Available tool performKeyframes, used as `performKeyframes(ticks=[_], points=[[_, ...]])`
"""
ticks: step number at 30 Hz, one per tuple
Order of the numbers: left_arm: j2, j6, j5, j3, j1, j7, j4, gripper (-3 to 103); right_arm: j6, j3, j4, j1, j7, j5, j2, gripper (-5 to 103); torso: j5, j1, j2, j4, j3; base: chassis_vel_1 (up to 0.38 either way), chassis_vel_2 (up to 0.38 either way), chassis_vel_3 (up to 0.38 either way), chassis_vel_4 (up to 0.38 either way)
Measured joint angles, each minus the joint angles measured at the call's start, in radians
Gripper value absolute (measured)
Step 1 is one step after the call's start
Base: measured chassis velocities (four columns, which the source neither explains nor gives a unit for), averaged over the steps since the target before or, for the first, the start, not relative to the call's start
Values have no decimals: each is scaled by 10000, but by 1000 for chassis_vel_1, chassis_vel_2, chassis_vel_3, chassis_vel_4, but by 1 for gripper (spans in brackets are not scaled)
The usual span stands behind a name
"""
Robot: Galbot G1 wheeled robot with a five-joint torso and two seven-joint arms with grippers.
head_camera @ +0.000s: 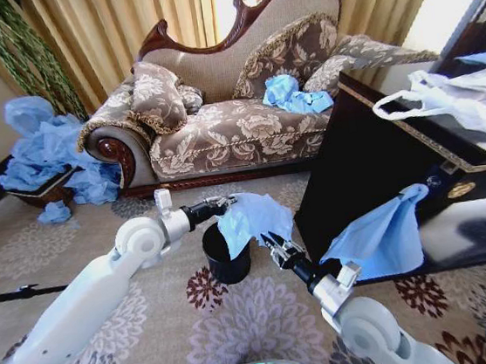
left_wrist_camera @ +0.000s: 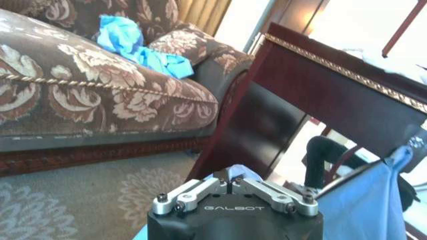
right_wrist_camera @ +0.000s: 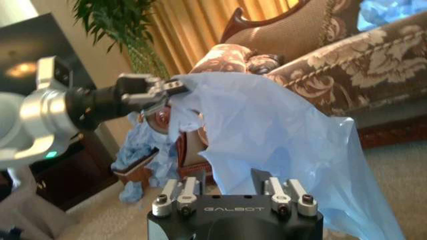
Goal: Place a garbage bag over the trash bin.
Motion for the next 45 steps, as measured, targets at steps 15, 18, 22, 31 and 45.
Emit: performKeyframes(ticks=[15,18,22,31,45], points=[[-17,39,-392,94,-179,-195,-53,0,277,-490,-1365,1163,-3,-2062,481,99,2,0,0,4,0,0,0,0,0],[-33,57,-492,140,-266,-241,-56,0,292,-683,-1774,1457,-5,-2385,662,100,2,0,0,3,0,0,0,0,0],[-24,120,-687,163,-380,-267,-90,0,757,-737,-2504,1721,-205,-3660,841,100,3,0,0,1,1,0,0,0,0],[196,217,-839,58,-198,-140,-274,0,1829,-596,-3516,2222,-284,-5766,886,97,2,0,0,2,1,0,0,0,0],[331,314,-664,-5,37,416,-342,0,1981,-441,-3628,2593,7,-5697,751,44,2,1,0,1,1,0,0,0,0]])
